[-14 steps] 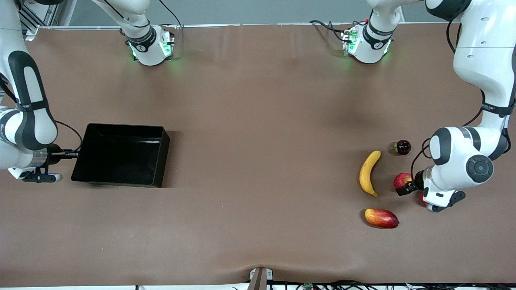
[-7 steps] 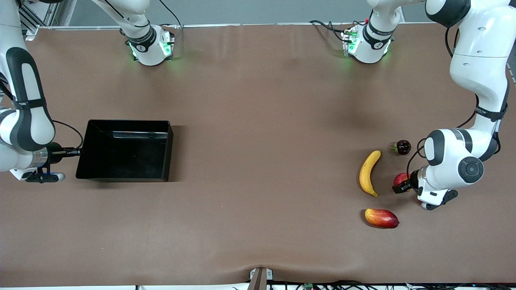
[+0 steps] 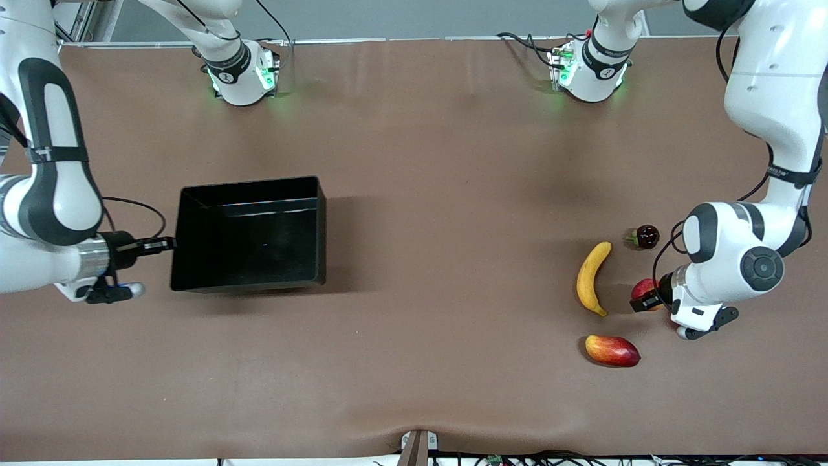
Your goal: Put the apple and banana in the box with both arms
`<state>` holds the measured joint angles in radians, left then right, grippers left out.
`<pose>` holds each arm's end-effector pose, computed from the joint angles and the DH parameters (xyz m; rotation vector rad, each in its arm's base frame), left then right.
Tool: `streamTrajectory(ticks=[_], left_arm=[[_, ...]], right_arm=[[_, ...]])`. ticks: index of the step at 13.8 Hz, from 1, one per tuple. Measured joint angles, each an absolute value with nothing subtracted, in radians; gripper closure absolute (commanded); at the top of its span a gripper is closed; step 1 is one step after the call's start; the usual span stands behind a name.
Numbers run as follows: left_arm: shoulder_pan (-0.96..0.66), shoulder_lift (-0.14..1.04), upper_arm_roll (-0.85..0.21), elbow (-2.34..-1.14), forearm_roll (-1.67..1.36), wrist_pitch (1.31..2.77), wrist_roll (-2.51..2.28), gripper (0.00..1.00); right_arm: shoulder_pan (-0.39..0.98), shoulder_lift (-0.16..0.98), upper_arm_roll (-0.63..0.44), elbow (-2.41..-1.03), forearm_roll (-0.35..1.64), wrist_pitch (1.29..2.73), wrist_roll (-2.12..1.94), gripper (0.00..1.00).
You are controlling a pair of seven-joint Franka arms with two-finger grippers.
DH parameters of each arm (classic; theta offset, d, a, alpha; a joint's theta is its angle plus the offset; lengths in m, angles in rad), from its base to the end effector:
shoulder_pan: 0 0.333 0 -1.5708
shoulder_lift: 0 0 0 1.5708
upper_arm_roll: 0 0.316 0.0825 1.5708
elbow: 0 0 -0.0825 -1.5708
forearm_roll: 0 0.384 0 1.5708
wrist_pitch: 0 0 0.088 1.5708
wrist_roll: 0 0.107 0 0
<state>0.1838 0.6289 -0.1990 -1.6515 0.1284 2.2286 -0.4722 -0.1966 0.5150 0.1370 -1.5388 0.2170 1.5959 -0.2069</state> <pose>0.6810 0.0091 0.2477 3.0672 0.6399 -0.0630 0.6385 -0.0267 0.3335 -2.7417 -0.1226 0.5767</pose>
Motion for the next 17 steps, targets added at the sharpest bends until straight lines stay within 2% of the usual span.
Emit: streamTrajectory(ticks=[4, 9, 14, 15, 16, 17], left_arm=[[0.18, 0.533, -0.233, -1.651, 0.128, 2.15, -0.474, 1.0], [0.179, 0.508, -0.275, -1.651, 0.128, 2.029, -0.57, 1.0], [0.177, 0.481, -0.343, -1.675, 0.128, 1.976, -0.65, 1.0], [0.177, 0.473, -0.36, -1.693, 0.128, 1.976, -0.652, 1.0], [0.176, 0.463, -0.376, -1.714, 0.128, 1.98, -0.653, 1.0], [0.176, 0.448, -0.39, -1.743, 0.128, 1.989, -0.654, 1.0]], right_arm=[[0.0, 0.518, 0.143, -1.541, 0.285, 1.636, 0.038, 1.0], [0.278, 0.531, 0.145, -1.55, 0.334, 1.768, 0.292, 1.0], [0.467, 0.582, 0.143, -1.597, 0.337, 1.947, 0.38, 1.0], [0.487, 0.608, 0.142, -1.599, 0.337, 1.982, 0.382, 0.83], [0.5, 0.634, 0.141, -1.6, 0.337, 2.013, 0.382, 0.01], [0.503, 0.651, 0.14, -1.598, 0.339, 2.03, 0.382, 0.0]])
